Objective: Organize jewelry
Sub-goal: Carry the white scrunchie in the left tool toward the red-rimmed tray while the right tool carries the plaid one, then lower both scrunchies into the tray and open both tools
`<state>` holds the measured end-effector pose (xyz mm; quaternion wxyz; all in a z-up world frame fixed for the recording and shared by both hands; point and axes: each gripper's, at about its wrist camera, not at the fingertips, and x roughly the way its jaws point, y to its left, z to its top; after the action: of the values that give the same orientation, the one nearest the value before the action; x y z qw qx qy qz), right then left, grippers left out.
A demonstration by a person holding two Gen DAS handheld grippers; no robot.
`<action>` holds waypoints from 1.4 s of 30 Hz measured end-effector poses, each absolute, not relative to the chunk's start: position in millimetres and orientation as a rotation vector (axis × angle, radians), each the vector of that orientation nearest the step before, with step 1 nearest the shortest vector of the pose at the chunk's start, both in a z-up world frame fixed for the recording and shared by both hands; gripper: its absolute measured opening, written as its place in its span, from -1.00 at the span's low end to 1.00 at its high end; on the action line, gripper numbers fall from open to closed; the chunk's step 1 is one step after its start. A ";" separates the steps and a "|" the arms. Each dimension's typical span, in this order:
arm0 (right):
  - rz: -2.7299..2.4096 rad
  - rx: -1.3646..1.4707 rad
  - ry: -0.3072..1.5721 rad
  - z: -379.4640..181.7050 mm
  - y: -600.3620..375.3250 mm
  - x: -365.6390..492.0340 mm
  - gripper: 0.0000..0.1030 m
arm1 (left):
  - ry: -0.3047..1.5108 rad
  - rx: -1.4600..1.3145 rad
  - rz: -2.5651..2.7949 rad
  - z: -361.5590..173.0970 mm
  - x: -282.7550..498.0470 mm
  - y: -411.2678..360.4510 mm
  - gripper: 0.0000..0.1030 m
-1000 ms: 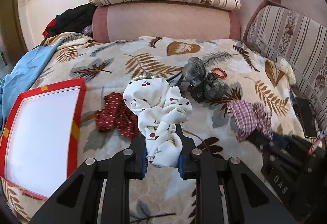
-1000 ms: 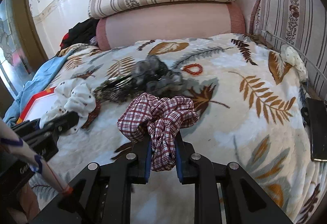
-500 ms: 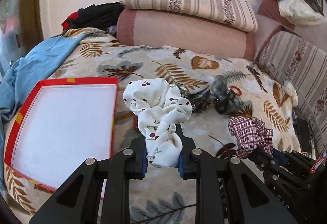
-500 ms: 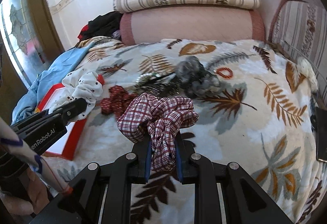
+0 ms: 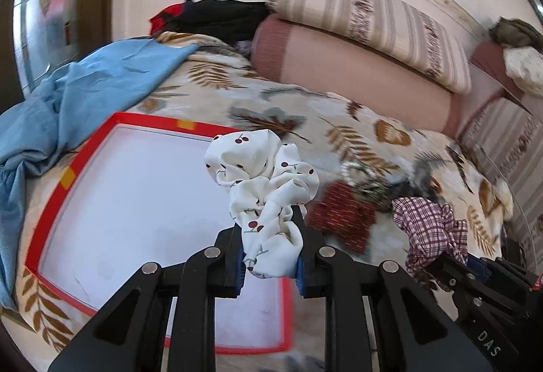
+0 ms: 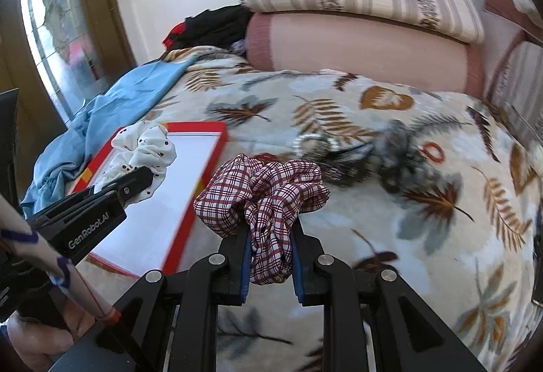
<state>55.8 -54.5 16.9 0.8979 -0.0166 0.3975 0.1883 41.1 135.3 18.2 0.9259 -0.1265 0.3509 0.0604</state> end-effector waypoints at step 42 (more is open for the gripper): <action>0.525 -0.069 1.038 -42.6 141.4 188.7 0.04 | 0.889 -0.456 0.390 -34.3 135.2 306.1 -0.29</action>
<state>188.7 141.4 -42.6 0.8349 -0.0326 0.4903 0.2479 135.2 306.1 -34.3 0.8597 -0.2171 0.4233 0.1857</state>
